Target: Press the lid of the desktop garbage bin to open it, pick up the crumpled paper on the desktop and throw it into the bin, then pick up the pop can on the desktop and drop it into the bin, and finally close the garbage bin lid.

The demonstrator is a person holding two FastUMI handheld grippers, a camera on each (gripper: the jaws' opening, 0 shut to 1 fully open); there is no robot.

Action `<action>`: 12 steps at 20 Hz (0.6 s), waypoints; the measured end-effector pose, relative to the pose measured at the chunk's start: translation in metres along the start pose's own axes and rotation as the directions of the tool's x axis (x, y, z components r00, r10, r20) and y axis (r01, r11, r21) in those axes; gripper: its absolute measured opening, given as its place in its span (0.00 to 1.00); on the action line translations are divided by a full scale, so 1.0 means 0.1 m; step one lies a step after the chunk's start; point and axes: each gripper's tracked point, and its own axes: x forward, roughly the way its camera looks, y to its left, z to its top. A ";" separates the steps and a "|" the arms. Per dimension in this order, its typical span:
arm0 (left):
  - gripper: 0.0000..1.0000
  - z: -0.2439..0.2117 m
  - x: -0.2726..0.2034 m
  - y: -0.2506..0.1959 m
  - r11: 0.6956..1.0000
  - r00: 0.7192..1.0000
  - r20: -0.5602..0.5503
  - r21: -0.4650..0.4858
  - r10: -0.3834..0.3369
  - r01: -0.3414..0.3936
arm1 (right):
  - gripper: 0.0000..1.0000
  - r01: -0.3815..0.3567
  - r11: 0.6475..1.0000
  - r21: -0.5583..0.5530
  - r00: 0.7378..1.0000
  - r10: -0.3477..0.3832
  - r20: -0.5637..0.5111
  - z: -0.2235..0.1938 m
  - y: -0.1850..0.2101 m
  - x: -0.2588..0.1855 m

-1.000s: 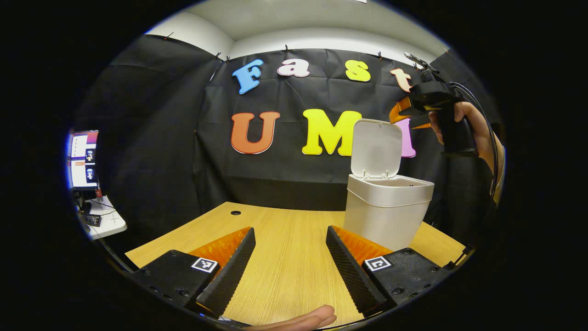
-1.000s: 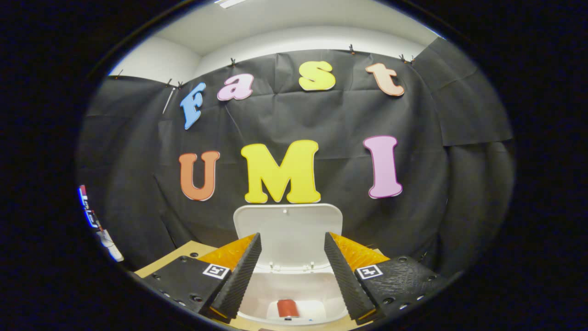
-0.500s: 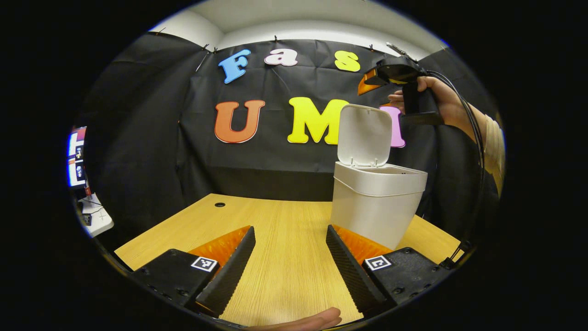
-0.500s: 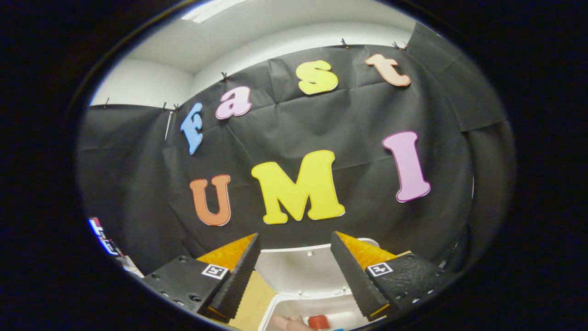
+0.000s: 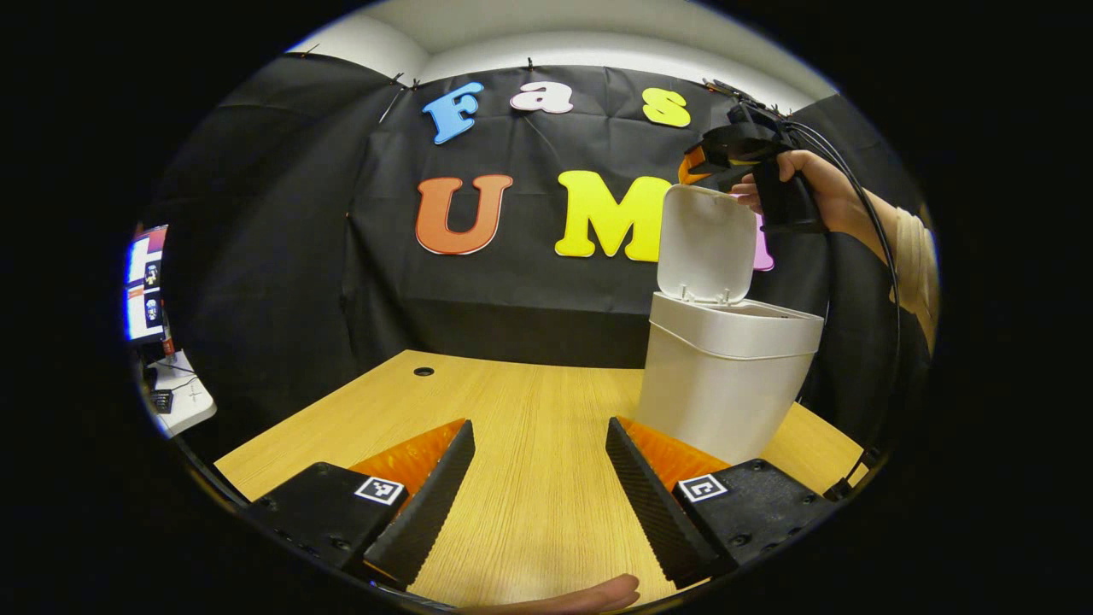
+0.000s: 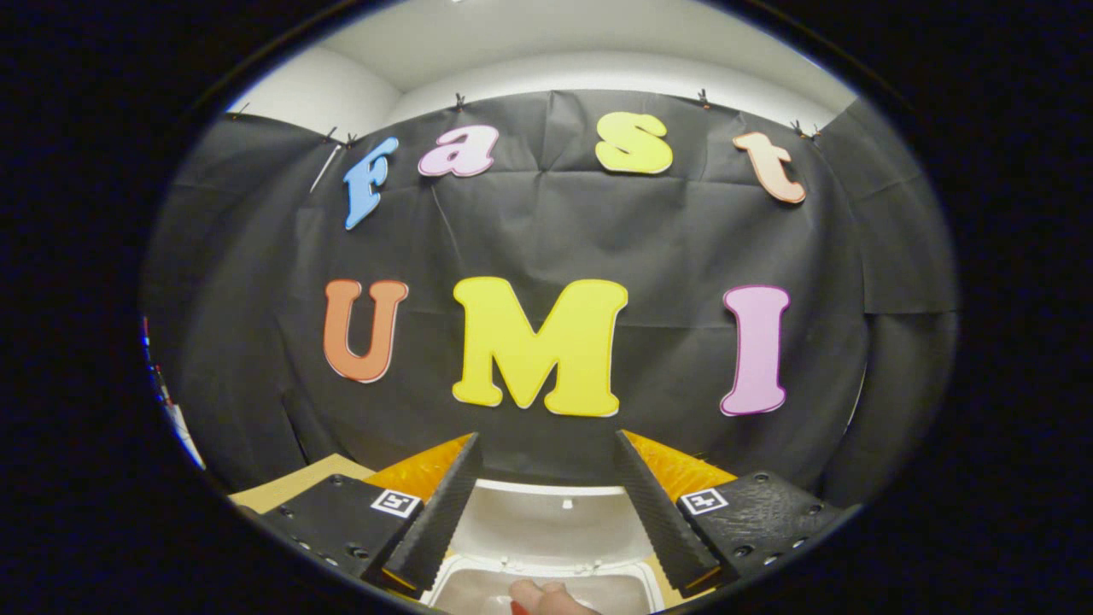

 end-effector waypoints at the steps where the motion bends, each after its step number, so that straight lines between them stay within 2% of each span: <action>1: 1.00 0.01 -0.01 0.00 1.000 1.000 0.005 0.003 0.002 -0.002 | 0.95 0.009 1.000 0.012 1.000 -0.009 0.007 0.02 0.00 0.01; 2: 1.00 0.02 -0.01 0.00 1.000 1.000 0.008 0.004 0.004 -0.004 | 0.93 0.025 1.000 0.018 1.000 -0.025 -0.002 0.00 -0.03 0.01; 5: 1.00 0.03 -0.03 -0.03 1.000 1.000 0.018 0.010 -0.003 0.003 | 0.99 0.020 0.995 0.097 0.999 -0.017 -0.034 -0.07 -0.05 -0.01; 7: 1.00 0.02 -0.04 -0.06 1.000 1.000 0.016 0.015 -0.012 0.011 | 0.99 0.019 0.997 0.074 0.999 -0.016 -0.037 -0.07 -0.07 -0.05; 8: 1.00 0.02 -0.03 -0.06 1.000 1.000 0.015 0.014 -0.013 0.012 | 0.95 0.017 0.997 0.079 0.999 -0.014 -0.041 -0.07 -0.07 -0.07; 12: 1.00 0.01 -0.04 -0.06 1.000 1.000 0.014 0.022 -0.016 0.016 | 0.99 0.025 0.997 0.077 0.997 -0.020 -0.072 -0.10 -0.07 -0.19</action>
